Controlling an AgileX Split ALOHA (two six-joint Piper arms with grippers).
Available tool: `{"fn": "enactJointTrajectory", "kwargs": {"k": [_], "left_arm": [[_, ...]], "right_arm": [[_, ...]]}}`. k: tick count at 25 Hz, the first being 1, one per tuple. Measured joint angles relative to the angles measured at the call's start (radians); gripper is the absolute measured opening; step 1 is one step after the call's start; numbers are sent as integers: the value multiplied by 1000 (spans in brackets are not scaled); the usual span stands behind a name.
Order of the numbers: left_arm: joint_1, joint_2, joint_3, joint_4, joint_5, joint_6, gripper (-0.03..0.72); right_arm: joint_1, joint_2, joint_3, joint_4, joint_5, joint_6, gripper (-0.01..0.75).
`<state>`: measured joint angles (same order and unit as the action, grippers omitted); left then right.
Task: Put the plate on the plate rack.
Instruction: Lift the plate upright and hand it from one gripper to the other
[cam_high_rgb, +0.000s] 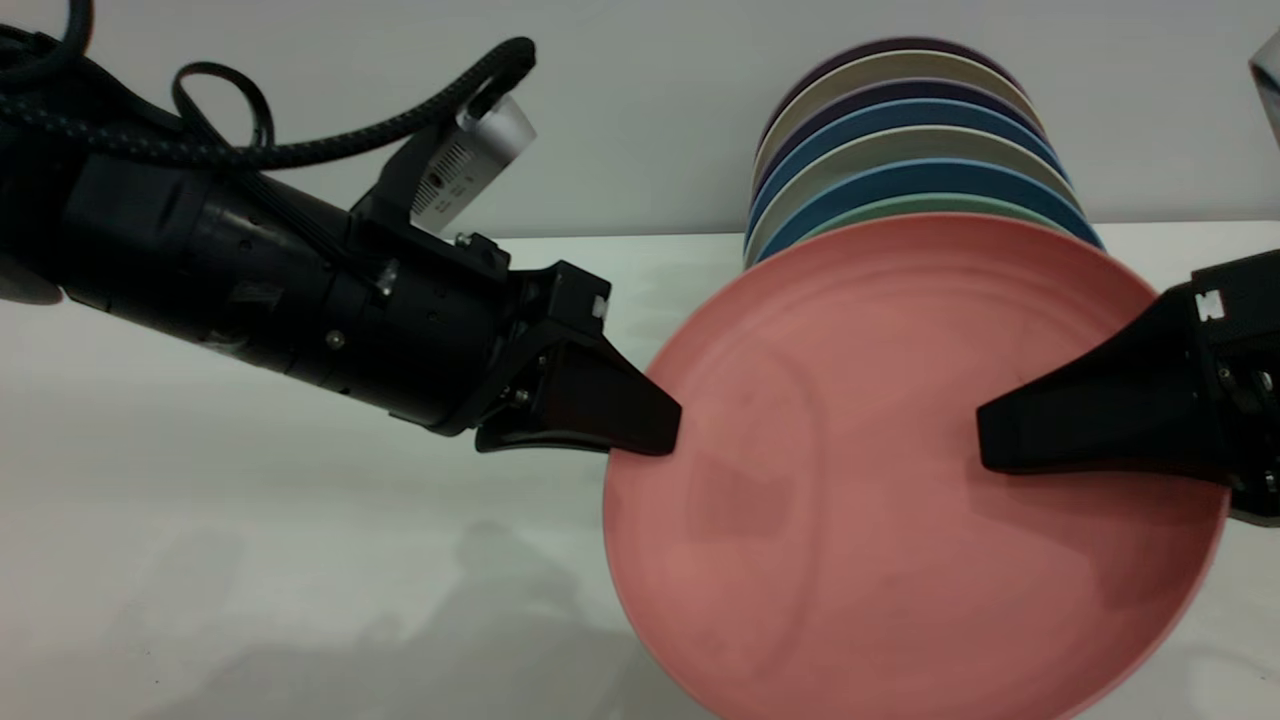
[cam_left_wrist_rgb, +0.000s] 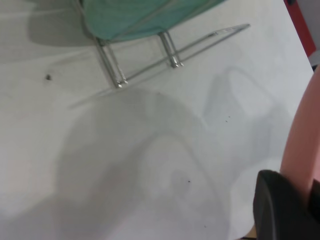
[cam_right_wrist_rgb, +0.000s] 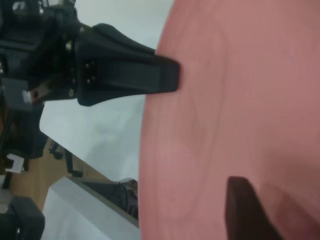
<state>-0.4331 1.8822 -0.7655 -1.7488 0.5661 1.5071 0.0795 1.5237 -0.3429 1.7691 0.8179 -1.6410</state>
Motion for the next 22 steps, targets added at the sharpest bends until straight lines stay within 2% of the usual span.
{"fn": "enactJointTrajectory", "kwargs": {"k": [2,6,9,12,17,20,22], "left_arm": [[0,0,0,0,-2,2,14],[0,-2,0,0,0,11,20],[0,-2,0,0,5,13,56],[10,-21,0,7,16,13,158],[65,-105,0,8,15,12,410],[90,-153,0,17,15,11,496],[105,-179,0,36,14,4,516]], "right_arm": [[0,0,0,6,0,-7,185],[0,1,0,9,-14,-22,172],[0,1,0,11,-28,-61,168],[0,1,-7,9,-67,-115,130],[0,1,-62,-19,-85,-191,130],[0,1,-110,-71,-93,-217,130],[0,0,-150,-159,-117,-216,130]]}}
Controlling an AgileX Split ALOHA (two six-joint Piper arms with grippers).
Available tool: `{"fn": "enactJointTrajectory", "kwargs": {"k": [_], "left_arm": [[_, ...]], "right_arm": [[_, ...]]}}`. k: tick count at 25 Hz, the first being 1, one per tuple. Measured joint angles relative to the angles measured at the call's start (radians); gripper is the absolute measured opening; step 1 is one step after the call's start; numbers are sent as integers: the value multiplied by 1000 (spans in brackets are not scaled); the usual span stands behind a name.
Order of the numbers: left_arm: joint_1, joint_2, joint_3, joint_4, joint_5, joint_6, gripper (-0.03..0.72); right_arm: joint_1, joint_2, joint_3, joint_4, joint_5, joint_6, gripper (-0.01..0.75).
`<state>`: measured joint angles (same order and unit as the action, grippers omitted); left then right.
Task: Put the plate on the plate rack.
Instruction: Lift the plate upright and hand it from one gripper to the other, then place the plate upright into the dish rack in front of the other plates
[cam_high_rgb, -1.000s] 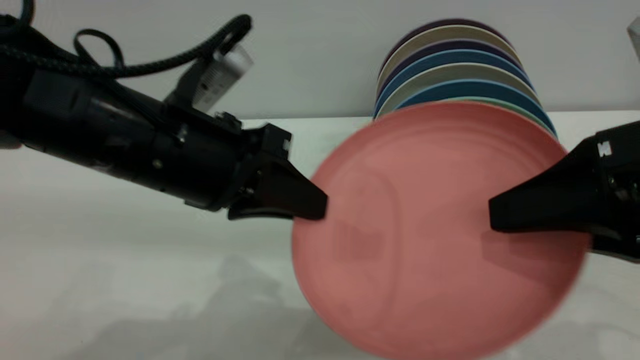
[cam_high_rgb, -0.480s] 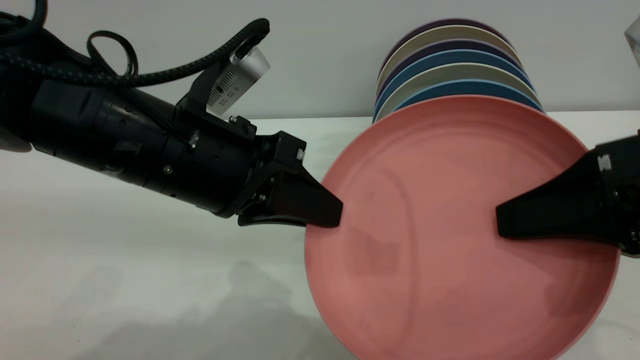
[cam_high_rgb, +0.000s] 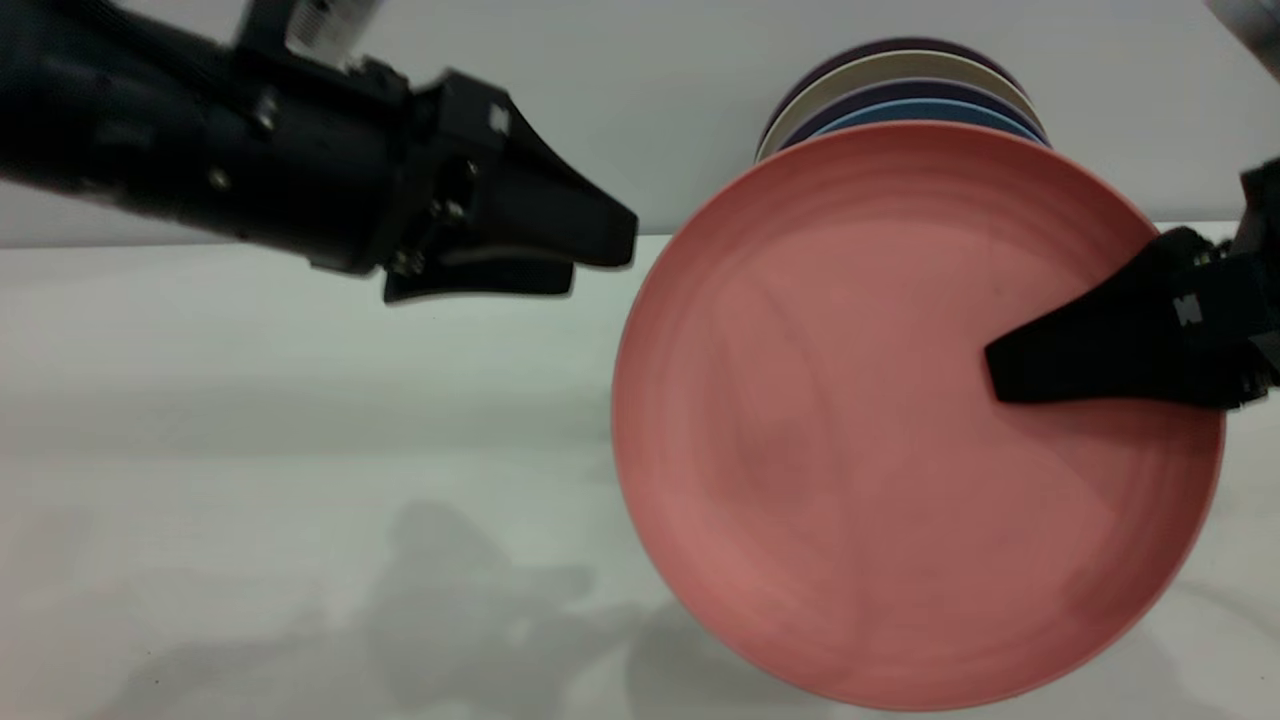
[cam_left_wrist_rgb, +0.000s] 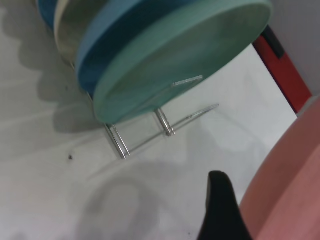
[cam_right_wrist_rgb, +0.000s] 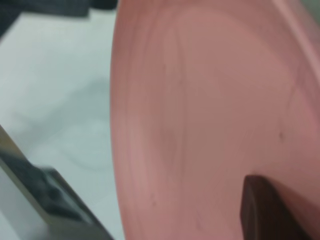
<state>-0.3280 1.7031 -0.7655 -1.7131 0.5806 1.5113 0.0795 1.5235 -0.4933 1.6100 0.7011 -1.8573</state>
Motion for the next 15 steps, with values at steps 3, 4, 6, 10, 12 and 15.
{"fn": "enactJointTrajectory", "kwargs": {"k": [3,4,6,10,12,15], "left_arm": [[23,-32,0,32,-19,-23,524],[32,-42,0,37,-25,-30,525],[52,-56,0,40,-33,-36,525],[98,-71,0,42,-38,-42,526],[117,-73,0,42,-38,-42,526],[137,-73,0,31,-41,-43,526]], "right_arm": [[0,-21,-67,-186,-36,59,130],[0,-35,-85,-258,-47,87,130],[0,-67,-134,-404,-56,159,130],[0,-160,-241,-692,-47,293,130],[5,-198,-299,-791,-46,332,130],[51,-230,-382,-917,-63,360,130]]}}
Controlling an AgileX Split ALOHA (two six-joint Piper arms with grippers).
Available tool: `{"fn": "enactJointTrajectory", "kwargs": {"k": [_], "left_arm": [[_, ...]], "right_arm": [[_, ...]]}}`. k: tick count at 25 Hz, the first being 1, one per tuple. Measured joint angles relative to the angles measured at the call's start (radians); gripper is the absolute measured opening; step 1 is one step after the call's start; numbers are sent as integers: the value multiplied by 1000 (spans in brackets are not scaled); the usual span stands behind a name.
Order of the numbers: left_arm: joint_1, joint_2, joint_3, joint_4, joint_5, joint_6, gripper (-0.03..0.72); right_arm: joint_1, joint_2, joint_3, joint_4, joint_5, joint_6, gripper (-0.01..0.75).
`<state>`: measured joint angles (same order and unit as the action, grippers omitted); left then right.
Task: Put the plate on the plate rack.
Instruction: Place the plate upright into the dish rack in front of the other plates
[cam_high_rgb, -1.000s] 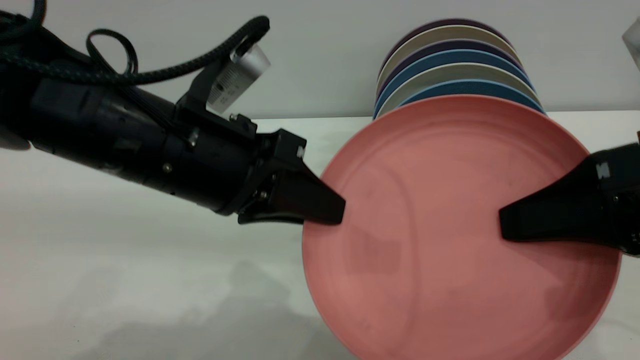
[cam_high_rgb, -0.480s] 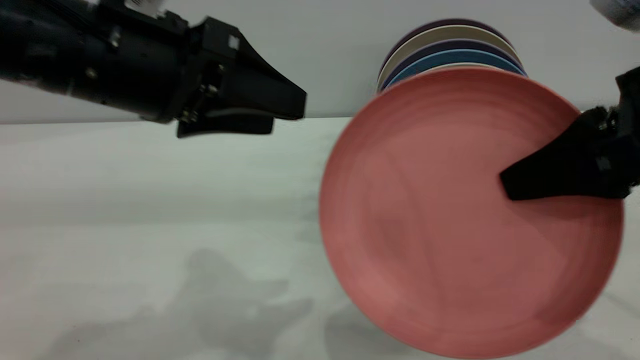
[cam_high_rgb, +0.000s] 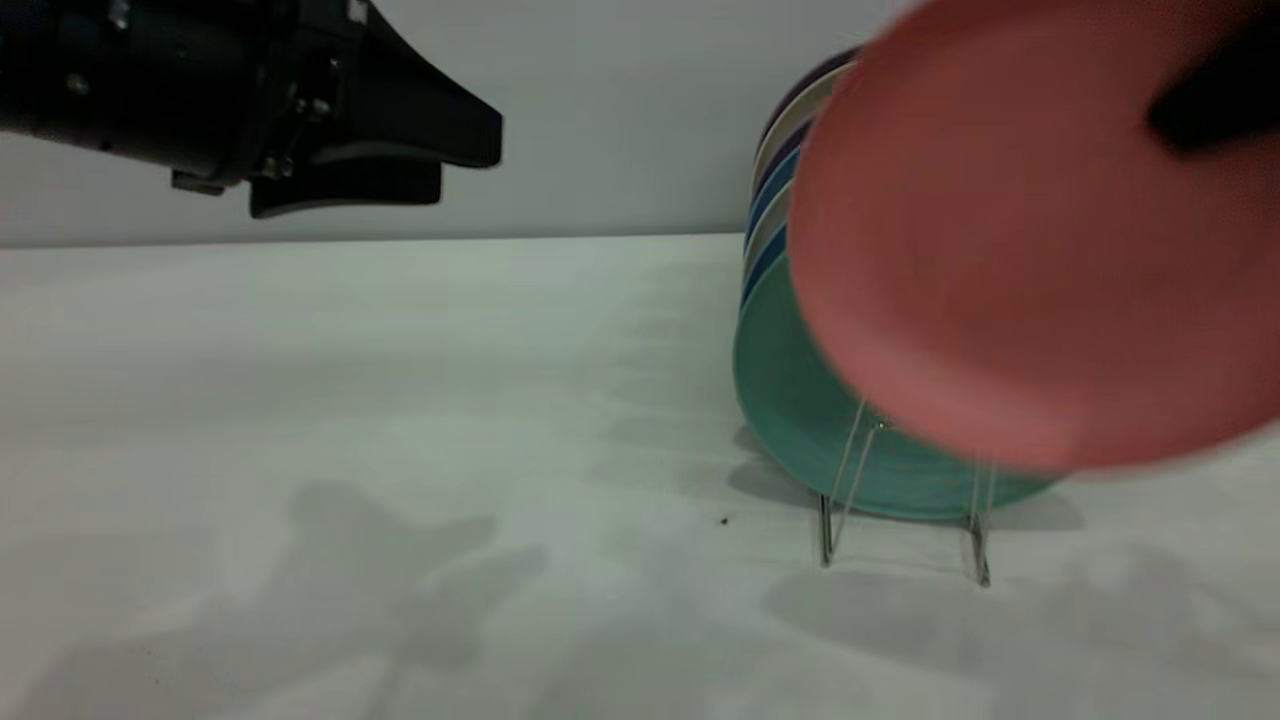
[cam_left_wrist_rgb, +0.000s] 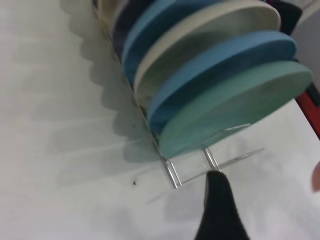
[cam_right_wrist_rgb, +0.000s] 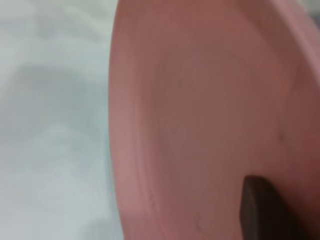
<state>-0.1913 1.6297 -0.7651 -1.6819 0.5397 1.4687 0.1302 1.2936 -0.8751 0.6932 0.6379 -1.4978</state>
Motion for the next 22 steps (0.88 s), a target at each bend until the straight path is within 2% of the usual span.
{"fn": "enactJointTrajectory", "kwargs": {"k": [5,7,22], "left_arm": [[5,0,0,-1,-4,0,526],[20,0,0,-1,-5,0,526],[195,-7,0,-4,-54,0,526]], "right_arm": [[129,0,-47,-161,-112,28,130],[153,13,-47,-204,-145,43,130],[158,142,-47,-239,-276,53,130]]}}
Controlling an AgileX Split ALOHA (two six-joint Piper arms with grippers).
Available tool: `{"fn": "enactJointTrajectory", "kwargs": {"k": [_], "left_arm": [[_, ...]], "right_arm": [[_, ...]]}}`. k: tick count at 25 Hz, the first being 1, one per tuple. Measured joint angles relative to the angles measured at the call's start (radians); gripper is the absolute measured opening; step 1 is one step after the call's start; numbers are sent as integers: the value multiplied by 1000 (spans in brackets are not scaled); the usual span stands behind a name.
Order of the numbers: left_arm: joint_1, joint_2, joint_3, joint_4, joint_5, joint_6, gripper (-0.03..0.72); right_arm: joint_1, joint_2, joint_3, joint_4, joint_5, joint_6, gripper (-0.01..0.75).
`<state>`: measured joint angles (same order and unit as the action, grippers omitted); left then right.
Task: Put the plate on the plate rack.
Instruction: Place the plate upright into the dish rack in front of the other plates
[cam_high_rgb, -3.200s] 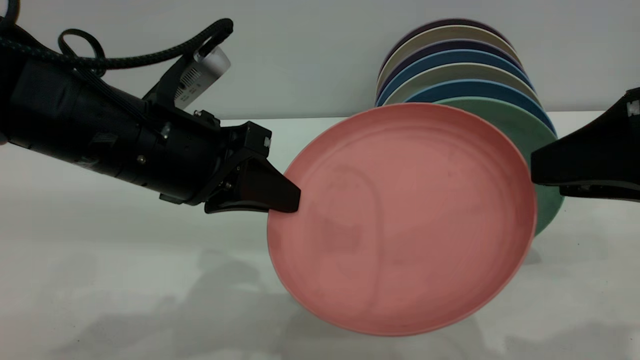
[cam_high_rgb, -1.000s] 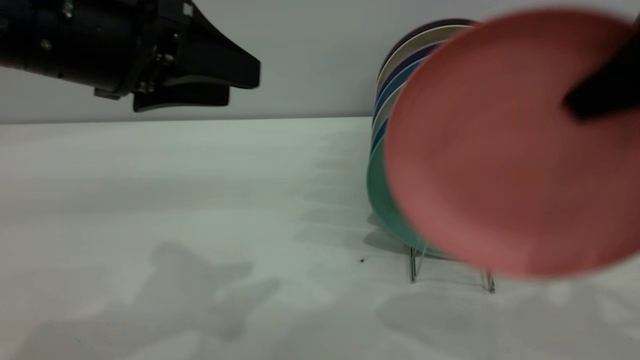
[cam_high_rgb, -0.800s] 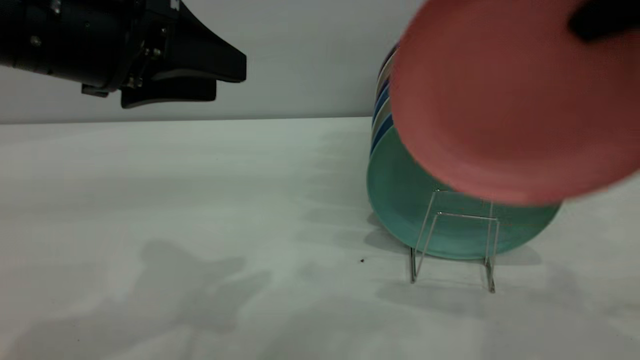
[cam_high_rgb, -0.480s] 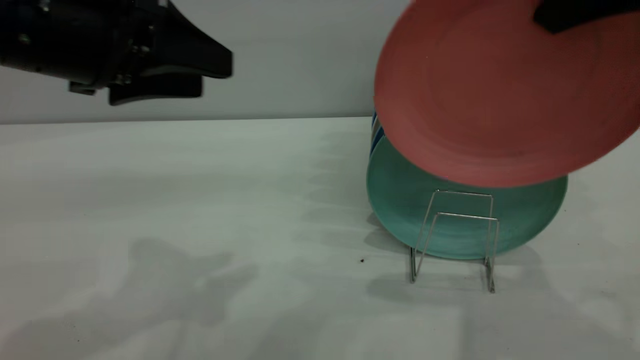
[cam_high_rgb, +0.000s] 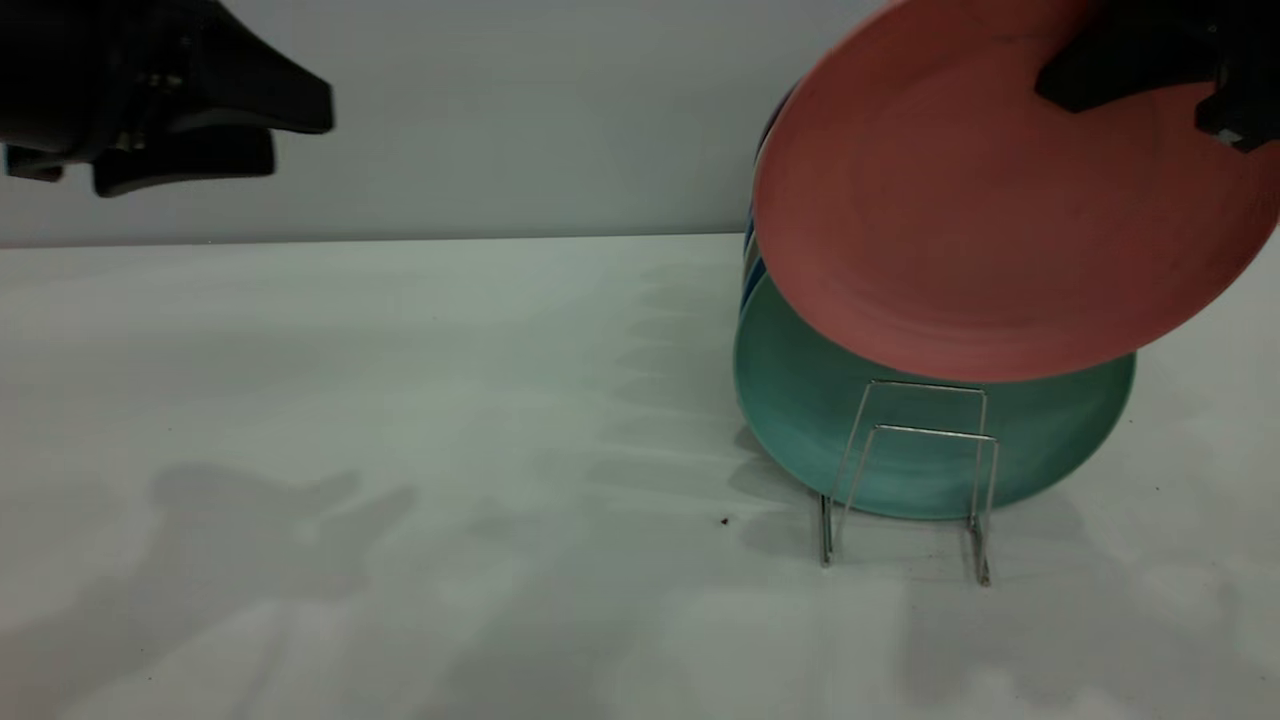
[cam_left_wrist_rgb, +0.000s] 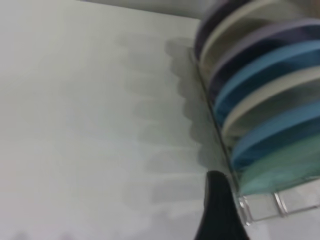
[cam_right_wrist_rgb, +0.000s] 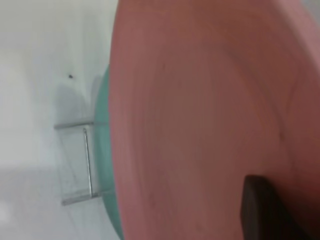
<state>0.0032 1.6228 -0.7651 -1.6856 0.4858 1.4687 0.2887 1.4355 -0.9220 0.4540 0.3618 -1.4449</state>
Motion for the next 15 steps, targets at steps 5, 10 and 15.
{"fn": "enactJointTrajectory", "kwargs": {"k": [5,10,15], "left_arm": [[30,0,0,-1,-33,0,526],[33,0,0,-2,-102,3,526],[33,0,0,-2,-167,3,526]], "right_arm": [[0,36,0,-1,-12,0,129],[0,67,0,-2,-34,0,129],[0,69,0,0,-45,0,129]]}}
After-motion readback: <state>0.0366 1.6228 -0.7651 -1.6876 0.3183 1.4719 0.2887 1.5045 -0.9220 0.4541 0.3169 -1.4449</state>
